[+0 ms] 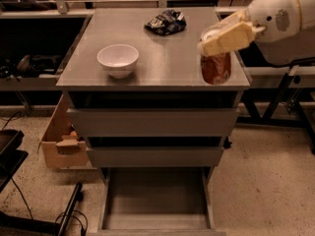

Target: Pick coke can from bottom drawer and place on counter

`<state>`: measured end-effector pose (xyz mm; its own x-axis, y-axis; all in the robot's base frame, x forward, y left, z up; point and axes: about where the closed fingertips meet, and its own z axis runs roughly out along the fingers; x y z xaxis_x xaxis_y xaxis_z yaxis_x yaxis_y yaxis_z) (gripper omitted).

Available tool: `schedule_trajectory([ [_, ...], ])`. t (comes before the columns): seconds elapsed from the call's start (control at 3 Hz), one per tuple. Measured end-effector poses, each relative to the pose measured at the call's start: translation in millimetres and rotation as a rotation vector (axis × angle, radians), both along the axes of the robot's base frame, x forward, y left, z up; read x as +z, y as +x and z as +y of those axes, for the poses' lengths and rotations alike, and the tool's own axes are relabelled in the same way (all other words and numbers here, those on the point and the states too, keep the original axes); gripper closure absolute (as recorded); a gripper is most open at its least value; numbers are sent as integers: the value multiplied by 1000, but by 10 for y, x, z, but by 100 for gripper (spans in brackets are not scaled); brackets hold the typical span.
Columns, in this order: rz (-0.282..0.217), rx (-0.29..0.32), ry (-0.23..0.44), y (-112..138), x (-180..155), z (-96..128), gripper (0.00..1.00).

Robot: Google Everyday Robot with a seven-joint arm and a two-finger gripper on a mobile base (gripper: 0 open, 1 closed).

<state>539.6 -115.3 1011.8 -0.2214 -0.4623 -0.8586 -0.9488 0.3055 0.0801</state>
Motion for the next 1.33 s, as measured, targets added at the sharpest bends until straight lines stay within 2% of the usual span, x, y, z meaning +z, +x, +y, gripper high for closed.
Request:
schedule_trajectory([
  [0.33, -34, -35, 20, 107, 343, -30, 100],
  [0.67, -38, -33, 19, 103, 344, -29, 100],
  [1.0, -49, -14, 27, 294, 405, 124, 100],
  [1.33, -43, -14, 116, 811, 534, 563, 100],
])
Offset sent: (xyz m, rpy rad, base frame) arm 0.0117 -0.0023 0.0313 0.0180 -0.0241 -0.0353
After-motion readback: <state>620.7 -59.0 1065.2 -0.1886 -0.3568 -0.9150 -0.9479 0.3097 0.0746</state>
